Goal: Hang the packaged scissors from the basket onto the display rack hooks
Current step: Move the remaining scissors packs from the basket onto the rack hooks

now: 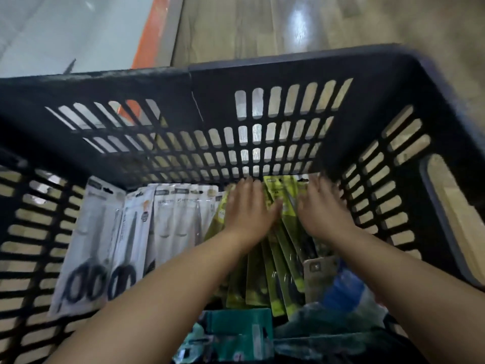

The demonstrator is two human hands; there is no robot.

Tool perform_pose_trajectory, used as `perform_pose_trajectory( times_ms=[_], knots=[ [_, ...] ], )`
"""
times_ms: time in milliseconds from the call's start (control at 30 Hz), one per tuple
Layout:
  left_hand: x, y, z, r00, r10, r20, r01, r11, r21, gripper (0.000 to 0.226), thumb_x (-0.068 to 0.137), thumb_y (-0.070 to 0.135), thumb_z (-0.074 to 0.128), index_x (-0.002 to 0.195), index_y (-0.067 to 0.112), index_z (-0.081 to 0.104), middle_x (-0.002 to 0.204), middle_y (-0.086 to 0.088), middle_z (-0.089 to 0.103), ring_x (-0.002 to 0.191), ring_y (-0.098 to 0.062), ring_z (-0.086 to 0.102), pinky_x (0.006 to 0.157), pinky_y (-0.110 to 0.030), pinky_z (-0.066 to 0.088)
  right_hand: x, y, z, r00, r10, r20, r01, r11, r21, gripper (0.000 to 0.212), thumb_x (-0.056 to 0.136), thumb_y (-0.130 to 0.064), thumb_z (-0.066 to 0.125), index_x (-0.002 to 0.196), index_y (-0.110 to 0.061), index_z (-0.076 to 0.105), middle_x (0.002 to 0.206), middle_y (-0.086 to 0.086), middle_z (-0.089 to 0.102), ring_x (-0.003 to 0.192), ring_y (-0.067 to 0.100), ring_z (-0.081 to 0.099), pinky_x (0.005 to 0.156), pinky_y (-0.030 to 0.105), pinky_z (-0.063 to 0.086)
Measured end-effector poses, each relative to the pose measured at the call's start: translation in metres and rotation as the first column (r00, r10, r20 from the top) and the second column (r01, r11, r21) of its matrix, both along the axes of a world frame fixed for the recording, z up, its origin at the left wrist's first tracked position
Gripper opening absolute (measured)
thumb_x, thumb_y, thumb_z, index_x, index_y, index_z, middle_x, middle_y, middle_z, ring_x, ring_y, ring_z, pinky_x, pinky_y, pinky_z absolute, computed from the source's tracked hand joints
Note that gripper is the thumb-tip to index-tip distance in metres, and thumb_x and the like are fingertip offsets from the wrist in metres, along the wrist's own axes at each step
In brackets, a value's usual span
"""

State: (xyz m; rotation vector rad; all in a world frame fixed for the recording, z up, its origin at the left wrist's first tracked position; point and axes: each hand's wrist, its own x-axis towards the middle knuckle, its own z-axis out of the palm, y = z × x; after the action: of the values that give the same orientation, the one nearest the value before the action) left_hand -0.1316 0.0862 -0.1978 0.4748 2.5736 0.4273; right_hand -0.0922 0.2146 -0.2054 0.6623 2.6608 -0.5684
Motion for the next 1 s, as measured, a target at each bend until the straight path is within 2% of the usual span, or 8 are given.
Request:
perform_pose_trajectory(
  times_ms=[133, 300, 433, 600, 733, 833, 900, 1000],
  knots=[
    [0.002, 0.017, -0.018, 0.989, 0.148, 0.001, -0.148, 0.989, 0.003, 0.085, 0.09, 0.064, 0.034, 0.15, 0.009, 0.007, 0.158, -0.008, 0.006, 0.146, -0.022, 0.0, 0.119, -0.038, -0.002, -0.005, -0.001, -0.009, 0.992, -0.092, 0.091, 0.101, 0.989, -0.107, 0.055, 0.1, -0.035, 0.026, 0.148, -0.01, 0.013, 0.156, 0.015, 0.005, 0.142, 0.034, 0.007, 0.115, 0.046, 0.014],
    [0.002, 0.019, -0.024, 0.989, 0.148, 0.003, -0.148, 0.989, -0.026, 0.093, 0.086, 0.065, 0.043, 0.149, 0.008, 0.005, 0.158, -0.009, 0.007, 0.146, -0.023, 0.001, 0.119, -0.039, -0.001, -0.008, 0.01, -0.023, 0.988, -0.111, 0.111, 0.123, 0.987, -0.107, 0.053, 0.095, -0.041, 0.031, 0.14, -0.015, 0.03, 0.15, 0.014, 0.024, 0.135, 0.037, 0.023, 0.109, 0.052, 0.025],
    [0.0, 0.014, -0.023, 0.985, 0.171, 0.012, -0.172, 0.981, 0.087, 0.088, 0.085, 0.057, 0.055, 0.146, 0.009, 0.014, 0.155, -0.009, 0.015, 0.144, -0.023, 0.007, 0.119, -0.04, 0.006, -0.013, 0.013, -0.021, 0.972, -0.191, 0.135, 0.21, 0.968, -0.139, 0.057, 0.098, -0.037, 0.031, 0.149, -0.018, 0.016, 0.152, 0.014, 0.02, 0.137, 0.035, 0.02, 0.109, 0.047, 0.023],
    [0.0, -0.002, -0.015, 0.992, 0.107, 0.064, -0.112, 0.99, 0.089, 0.088, 0.092, 0.054, 0.045, 0.15, 0.007, 0.0, 0.158, -0.01, -0.002, 0.146, -0.024, -0.005, 0.118, -0.035, 0.0, -0.008, 0.009, -0.013, 0.966, -0.191, 0.174, 0.224, 0.956, -0.191, 0.067, 0.098, -0.048, 0.031, 0.151, -0.022, 0.0, 0.156, 0.017, 0.007, 0.142, 0.039, 0.011, 0.112, 0.048, 0.021],
    [-0.008, -0.013, -0.01, 0.973, 0.217, 0.076, -0.229, 0.948, 0.22, 0.071, 0.084, 0.045, 0.064, 0.138, 0.013, 0.031, 0.142, -0.008, 0.033, 0.135, -0.027, 0.025, 0.111, -0.04, 0.027, -0.007, 0.004, -0.006, 0.967, -0.169, 0.193, 0.209, 0.956, -0.207, 0.081, 0.092, -0.059, 0.036, 0.151, -0.022, -0.006, 0.158, 0.016, 0.0, 0.144, 0.038, 0.002, 0.114, 0.049, 0.015],
    [-0.016, -0.021, -0.008, 0.953, 0.288, 0.096, -0.301, 0.938, 0.173, 0.061, 0.079, 0.042, 0.069, 0.128, 0.02, 0.04, 0.131, -0.005, 0.047, 0.125, -0.027, 0.04, 0.102, -0.043, 0.038, -0.008, 0.001, -0.002, 0.97, -0.167, 0.178, 0.205, 0.953, -0.224, 0.091, 0.087, -0.065, 0.041, 0.151, -0.018, -0.005, 0.158, 0.014, 0.002, 0.144, 0.036, 0.0, 0.115, 0.048, 0.012],
    [-0.022, -0.031, -0.006, 0.912, 0.357, 0.201, -0.4, 0.884, 0.243, 0.049, 0.077, 0.032, 0.074, 0.115, 0.023, 0.044, 0.12, -0.004, 0.057, 0.113, -0.026, 0.052, 0.096, -0.044, 0.044, -0.01, 0.0, -0.002, 0.968, -0.192, 0.162, 0.225, 0.949, -0.221, 0.094, 0.084, -0.067, 0.045, 0.151, -0.018, 0.0, 0.158, 0.013, 0.005, 0.144, 0.035, 0.004, 0.115, 0.047, 0.015],
    [-0.025, -0.051, 0.004, 0.854, 0.363, 0.373, -0.484, 0.817, 0.314, 0.057, 0.082, 0.01, 0.07, 0.131, 0.019, 0.041, 0.108, -0.002, 0.059, 0.088, -0.016, 0.055, 0.071, -0.028, 0.048, -0.014, -0.004, -0.004, 0.968, -0.165, 0.189, 0.207, 0.951, -0.231, 0.097, 0.075, -0.075, 0.048, 0.149, -0.022, 0.014, 0.155, 0.014, 0.016, 0.142, 0.036, 0.016, 0.112, 0.049, 0.025]
  ],
)
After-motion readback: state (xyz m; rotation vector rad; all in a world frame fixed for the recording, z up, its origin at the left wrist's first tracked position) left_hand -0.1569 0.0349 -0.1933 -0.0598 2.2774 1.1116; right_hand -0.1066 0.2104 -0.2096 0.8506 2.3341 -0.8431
